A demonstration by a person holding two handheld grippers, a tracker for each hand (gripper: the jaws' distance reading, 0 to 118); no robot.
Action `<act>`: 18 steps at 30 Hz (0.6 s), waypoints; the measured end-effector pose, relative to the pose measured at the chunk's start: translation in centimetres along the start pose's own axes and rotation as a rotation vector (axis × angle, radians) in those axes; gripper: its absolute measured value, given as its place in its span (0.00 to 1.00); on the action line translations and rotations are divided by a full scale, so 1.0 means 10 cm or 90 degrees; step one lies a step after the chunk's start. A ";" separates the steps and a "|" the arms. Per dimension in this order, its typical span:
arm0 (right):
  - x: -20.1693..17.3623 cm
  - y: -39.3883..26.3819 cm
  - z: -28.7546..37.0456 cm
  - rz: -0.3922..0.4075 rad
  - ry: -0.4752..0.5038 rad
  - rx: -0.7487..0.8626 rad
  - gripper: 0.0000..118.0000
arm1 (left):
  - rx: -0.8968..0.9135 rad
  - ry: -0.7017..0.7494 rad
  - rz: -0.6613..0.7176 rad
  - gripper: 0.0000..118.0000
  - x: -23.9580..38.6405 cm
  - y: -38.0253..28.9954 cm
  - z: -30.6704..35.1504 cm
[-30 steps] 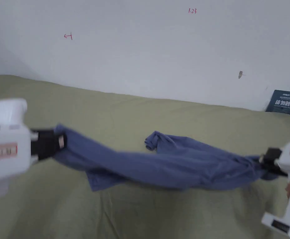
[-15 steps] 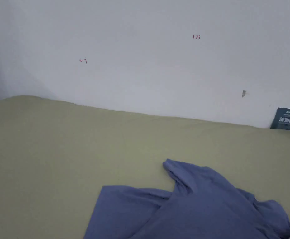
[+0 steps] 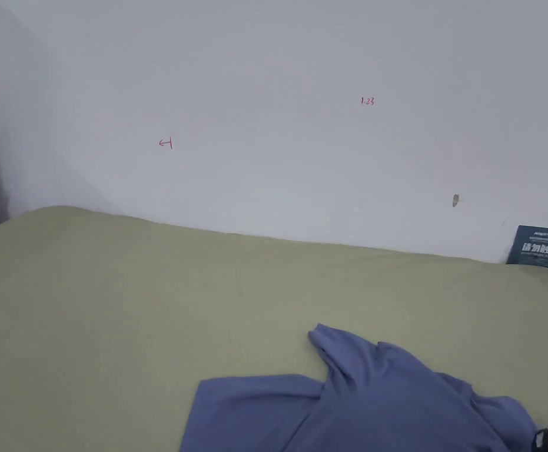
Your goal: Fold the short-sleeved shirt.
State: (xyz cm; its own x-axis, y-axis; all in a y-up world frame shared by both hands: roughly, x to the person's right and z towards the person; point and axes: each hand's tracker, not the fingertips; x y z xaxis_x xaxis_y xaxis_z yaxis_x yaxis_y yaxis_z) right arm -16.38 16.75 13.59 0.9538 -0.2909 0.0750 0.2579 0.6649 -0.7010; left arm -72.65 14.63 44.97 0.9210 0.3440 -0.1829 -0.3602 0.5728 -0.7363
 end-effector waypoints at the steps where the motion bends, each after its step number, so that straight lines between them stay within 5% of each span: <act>1: -0.07 -0.01 0.17 0.050 -0.028 0.030 0.78 | 0.035 0.003 -0.005 0.90 0.02 0.10 0.12; 4: -0.30 -0.17 0.60 0.148 -0.071 0.093 0.78 | 0.126 0.036 -0.072 0.90 0.27 0.42 0.35; 6: -0.50 -0.34 0.90 0.171 -0.071 0.108 0.79 | 0.177 0.042 -0.123 0.90 0.54 0.57 0.41; 13: -0.99 -1.28 1.70 0.137 -0.041 0.163 0.80 | 0.239 0.087 -0.227 0.90 1.52 0.51 0.23; 15: -1.08 -1.52 1.84 0.146 -0.034 0.160 0.78 | 0.225 0.066 -0.217 0.70 1.65 0.37 0.17; 16: -1.11 -1.62 1.91 0.168 -0.025 0.147 0.73 | 0.220 0.039 -0.219 0.48 1.71 0.29 0.16; 17: -1.12 -1.71 1.98 0.196 -0.018 0.138 0.59 | 0.216 0.034 -0.225 0.11 1.75 0.21 0.15; 18: -1.14 -1.78 2.02 0.218 -0.024 0.136 0.40 | 0.214 0.048 -0.226 0.00 1.77 0.13 0.13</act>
State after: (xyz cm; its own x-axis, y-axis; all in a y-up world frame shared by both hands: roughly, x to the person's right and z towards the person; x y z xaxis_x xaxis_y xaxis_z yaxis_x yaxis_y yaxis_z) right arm -28.74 22.16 39.52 0.9940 -0.0052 -0.1088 -0.0532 0.8485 -0.5265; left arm -57.03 22.46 41.60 0.9992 0.0366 -0.0156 -0.0394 0.8575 -0.5130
